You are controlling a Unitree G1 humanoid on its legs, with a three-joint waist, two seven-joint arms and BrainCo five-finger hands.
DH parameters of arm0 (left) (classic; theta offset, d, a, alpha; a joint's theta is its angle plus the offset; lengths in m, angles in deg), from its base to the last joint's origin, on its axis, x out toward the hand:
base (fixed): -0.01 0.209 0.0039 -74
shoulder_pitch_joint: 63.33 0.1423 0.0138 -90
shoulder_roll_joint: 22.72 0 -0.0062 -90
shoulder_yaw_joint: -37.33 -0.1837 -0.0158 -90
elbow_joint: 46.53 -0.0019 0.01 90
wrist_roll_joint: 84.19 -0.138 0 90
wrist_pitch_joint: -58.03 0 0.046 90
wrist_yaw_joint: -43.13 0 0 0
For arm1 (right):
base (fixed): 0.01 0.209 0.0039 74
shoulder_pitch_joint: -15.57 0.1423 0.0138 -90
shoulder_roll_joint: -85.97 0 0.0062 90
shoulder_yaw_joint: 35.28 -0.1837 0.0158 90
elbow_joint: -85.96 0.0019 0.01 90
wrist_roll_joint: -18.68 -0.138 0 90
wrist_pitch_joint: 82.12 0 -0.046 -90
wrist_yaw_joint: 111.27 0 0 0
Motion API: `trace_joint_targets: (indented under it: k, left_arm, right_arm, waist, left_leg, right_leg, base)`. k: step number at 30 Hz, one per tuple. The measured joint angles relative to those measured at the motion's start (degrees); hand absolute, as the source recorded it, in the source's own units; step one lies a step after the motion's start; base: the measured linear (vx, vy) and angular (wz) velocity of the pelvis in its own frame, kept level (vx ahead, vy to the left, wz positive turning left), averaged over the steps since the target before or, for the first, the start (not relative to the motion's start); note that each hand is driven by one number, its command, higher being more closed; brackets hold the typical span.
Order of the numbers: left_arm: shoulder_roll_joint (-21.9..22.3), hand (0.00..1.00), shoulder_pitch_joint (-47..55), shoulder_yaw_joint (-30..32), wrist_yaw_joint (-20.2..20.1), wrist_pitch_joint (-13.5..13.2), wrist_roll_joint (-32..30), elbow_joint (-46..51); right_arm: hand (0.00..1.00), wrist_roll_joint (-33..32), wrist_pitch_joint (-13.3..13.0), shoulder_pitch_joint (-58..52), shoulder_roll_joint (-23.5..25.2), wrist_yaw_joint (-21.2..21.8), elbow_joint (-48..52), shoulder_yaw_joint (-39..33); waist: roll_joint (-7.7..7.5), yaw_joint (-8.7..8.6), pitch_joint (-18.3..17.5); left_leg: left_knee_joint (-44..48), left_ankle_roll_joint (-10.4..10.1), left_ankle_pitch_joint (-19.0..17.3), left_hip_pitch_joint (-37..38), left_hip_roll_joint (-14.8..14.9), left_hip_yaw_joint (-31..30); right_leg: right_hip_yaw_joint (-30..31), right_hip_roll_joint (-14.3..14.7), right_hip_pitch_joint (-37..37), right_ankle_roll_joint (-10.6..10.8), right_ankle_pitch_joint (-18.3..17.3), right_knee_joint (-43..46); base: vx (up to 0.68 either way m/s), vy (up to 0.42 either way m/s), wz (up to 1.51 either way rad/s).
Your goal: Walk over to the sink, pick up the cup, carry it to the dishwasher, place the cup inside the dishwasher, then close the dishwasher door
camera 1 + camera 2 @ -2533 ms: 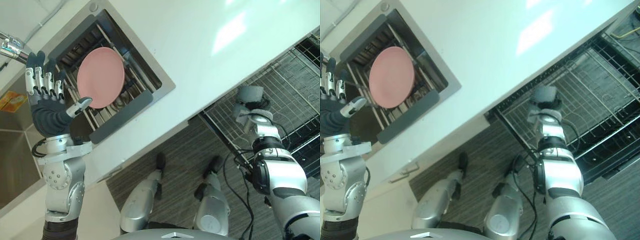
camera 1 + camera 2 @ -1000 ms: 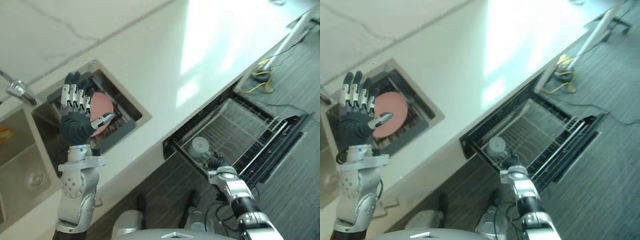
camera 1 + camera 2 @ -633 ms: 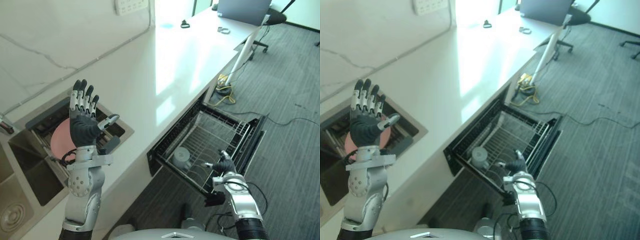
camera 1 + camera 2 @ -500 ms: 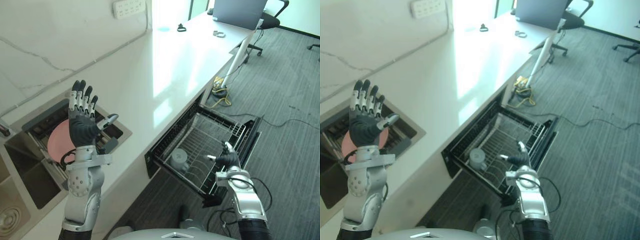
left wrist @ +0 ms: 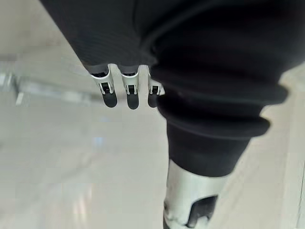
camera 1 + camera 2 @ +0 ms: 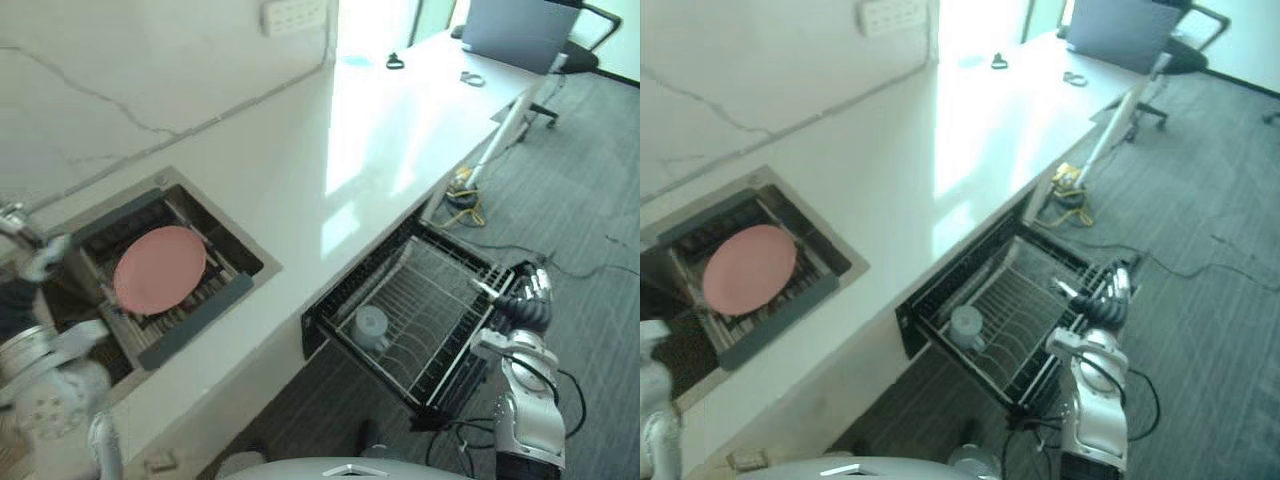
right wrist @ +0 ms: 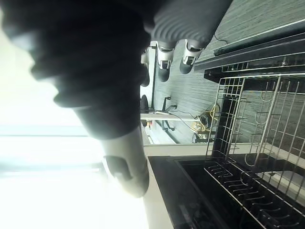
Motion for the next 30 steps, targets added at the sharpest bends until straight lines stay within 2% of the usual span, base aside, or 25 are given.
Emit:
trace_joint_targets:
  k: [1, 4, 6, 9, 13, 17, 19, 21, 23, 27, 29, 30]
  left_arm:
    - [0.67, 0.00, 0.98, 4.48, 2.27, -0.01, -0.05, -0.03]
    - [3.02, 0.00, 4.19, 12.40, 7.10, 0.25, -0.50, -0.32]
    - [3.90, 0.00, 6.23, 15.53, 8.86, 1.00, -1.37, -2.00]
    - [4.90, 0.00, 8.14, 18.60, 9.10, 2.40, -0.97, -7.04]
    - [5.47, 0.00, 11.79, 18.70, 7.11, 4.83, -1.22, -13.41]
    - [6.34, 0.00, 12.52, 18.07, 3.79, 4.60, -0.41, -22.44]
    - [8.14, 0.00, 13.73, 15.71, 1.28, 4.45, 0.29, -28.05]
    - [10.69, 0.00, 14.39, 10.57, -1.43, 3.98, 1.39, -37.11]
    - [13.01, 0.00, 14.72, 7.23, -2.52, 3.20, 3.01, -44.07]
    - [13.84, 0.00, 15.23, 2.74, -3.93, 3.02, 7.44, -62.23]
    - [13.81, 0.00, 15.23, 3.51, -4.37, 4.37, 9.21, -71.19]
    - [13.82, 0.00, 15.03, 4.54, -4.41, 5.98, 9.92, -76.18]
  right_arm:
    - [0.00, -0.76, 0.01, -0.02, -0.01, -0.92, -0.01, -0.30]
    - [0.00, -0.91, 0.03, 0.42, -0.05, -2.59, -0.29, -1.84]
    - [0.00, -2.05, 0.12, 1.24, -0.21, -4.09, -1.55, -1.82]
    - [0.00, -2.67, 0.15, 2.66, -0.26, -5.40, -2.30, -1.74]
    - [0.00, -2.87, 0.24, 3.18, -0.28, -7.09, -3.71, -1.79]
    - [0.00, -2.85, 0.15, 3.17, -0.22, -7.12, -3.69, -1.64]
    - [0.00, -2.84, 0.03, 3.17, -0.13, -7.17, -3.54, -1.58]
    - [0.00, -2.83, 0.03, 3.11, 0.15, -7.60, -3.43, -1.08]
    - [0.00, -2.79, 0.03, 3.06, 0.23, -7.96, -3.11, -0.59]
    - [0.00, -2.71, -0.51, 2.08, 0.74, -8.28, 0.66, 1.06]
    - [0.00, -2.59, -1.62, 2.21, 0.90, -8.32, 1.06, 0.58]
    - [0.00, -2.46, -1.67, 2.41, 0.76, -8.32, 1.05, -0.14]
  waist:
    - [0.14, 0.90, -0.09]
    - [0.89, 3.25, -0.94]
    - [1.68, 4.52, -1.46]
    - [2.94, 5.74, -1.60]
    - [3.70, 6.63, -1.45]
    - [3.52, 7.50, -1.22]
    - [3.35, 7.81, -1.10]
    - [3.27, 8.14, -0.89]
    - [3.24, 8.24, -0.81]
    - [2.94, 8.18, -0.52]
    - [2.46, 8.06, -0.12]
    - [2.30, 7.60, -0.10]
  left_leg:
    - [0.21, -0.02, 0.01, -0.20, -0.06, -1.03]
    - [0.93, 0.06, 0.02, -1.24, -0.15, -4.46]
    - [0.96, 0.22, 0.14, -1.20, -0.15, -6.13]
    - [1.05, 0.50, 0.36, -0.97, -0.02, -6.79]
    - [2.09, 0.64, 0.34, -0.97, 0.02, -6.99]
    - [2.95, 0.78, -0.20, -1.01, -0.09, -6.93]
    - [2.94, 0.93, -0.30, -1.01, -0.21, -6.82]
    - [3.13, 1.46, -0.63, -0.89, -0.15, -5.85]
    - [3.80, 1.51, -1.04, -0.76, 0.21, -4.07]
    - [4.93, 1.57, -2.39, -0.11, 0.36, -1.17]
    - [5.01, 1.57, -3.43, 1.28, 0.20, 0.40]
    - [5.91, 1.70, -4.43, 1.41, 0.27, 1.29]
  right_leg:
    - [-1.12, 0.02, 0.62, 0.02, -0.39, 0.00]
    - [-4.19, 0.13, 2.00, 0.24, -1.47, 0.00]
    - [-5.65, 0.28, 3.12, 0.07, -2.43, 0.01]
    - [-6.65, 0.38, 4.37, 0.28, -2.89, 0.01]
    - [-7.34, 0.30, 5.98, 0.81, -3.46, 0.02]
    - [-7.28, 0.23, 6.40, 0.96, -3.54, 0.02]
    - [-7.29, 0.04, 6.41, 1.13, -3.56, 0.03]
    - [-7.47, -0.55, 6.40, 1.63, -4.04, 1.00]
    - [-7.52, -1.08, 6.44, 1.83, -4.80, 2.10]
    - [-6.81, -2.00, 6.90, 2.63, -5.26, 2.58]
    - [-5.06, -2.10, 7.27, 3.00, -5.51, 2.58]
    - [-3.83, -2.04, 7.11, 3.20, -5.69, 2.58]
  base:
    - [-0.04, -0.016, 0.50]
    - [-0.03, -0.018, 0.56]
    - [-0.02, -0.018, 0.46]
    - [-0.03, -0.006, 0.34]
    - [-0.02, 0.022, 0.24]
    - [0.00, 0.039, 0.02]
    - [0.02, 0.039, 0.00]
    - [0.04, 0.051, 0.05]
    - [0.05, 0.058, 0.04]
    - [0.08, 0.072, -0.08]
    - [0.09, 0.077, -0.37]
    - [0.09, 0.073, -0.42]
